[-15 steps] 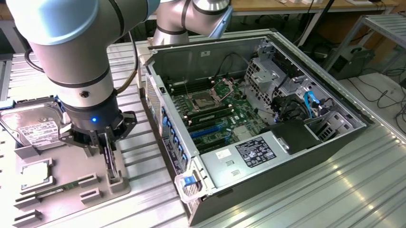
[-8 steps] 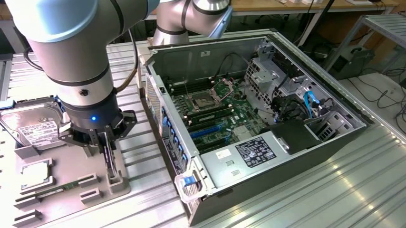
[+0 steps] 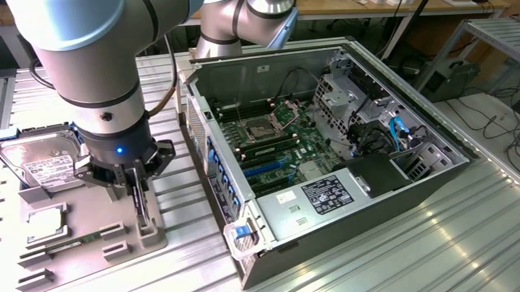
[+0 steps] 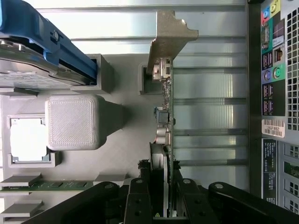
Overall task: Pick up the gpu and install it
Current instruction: 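Pick up the gpu and move the gpu toward the slot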
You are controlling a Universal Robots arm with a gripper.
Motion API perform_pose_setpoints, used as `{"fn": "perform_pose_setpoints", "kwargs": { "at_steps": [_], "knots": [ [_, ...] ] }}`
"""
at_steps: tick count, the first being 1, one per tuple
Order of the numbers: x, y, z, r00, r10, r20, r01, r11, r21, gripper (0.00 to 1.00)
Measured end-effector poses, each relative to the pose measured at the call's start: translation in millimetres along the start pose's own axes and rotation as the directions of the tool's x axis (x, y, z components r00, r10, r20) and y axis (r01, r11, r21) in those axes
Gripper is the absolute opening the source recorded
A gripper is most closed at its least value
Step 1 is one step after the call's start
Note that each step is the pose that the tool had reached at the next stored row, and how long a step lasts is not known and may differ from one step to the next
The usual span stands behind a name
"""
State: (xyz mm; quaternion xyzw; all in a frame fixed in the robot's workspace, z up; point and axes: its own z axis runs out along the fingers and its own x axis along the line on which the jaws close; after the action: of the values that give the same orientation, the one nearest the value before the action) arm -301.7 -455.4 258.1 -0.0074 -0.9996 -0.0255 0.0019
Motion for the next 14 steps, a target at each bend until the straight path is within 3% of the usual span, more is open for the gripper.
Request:
{"fn": "perform_pose_setpoints", "kwargs": {
  "at_steps": [14],
  "knots": [
    [0.0, 0.2, -4.4, 1.0000, 0.000, -0.0001, 0.000, 1.0000, 0.0000, 0.27]
  ]
}}
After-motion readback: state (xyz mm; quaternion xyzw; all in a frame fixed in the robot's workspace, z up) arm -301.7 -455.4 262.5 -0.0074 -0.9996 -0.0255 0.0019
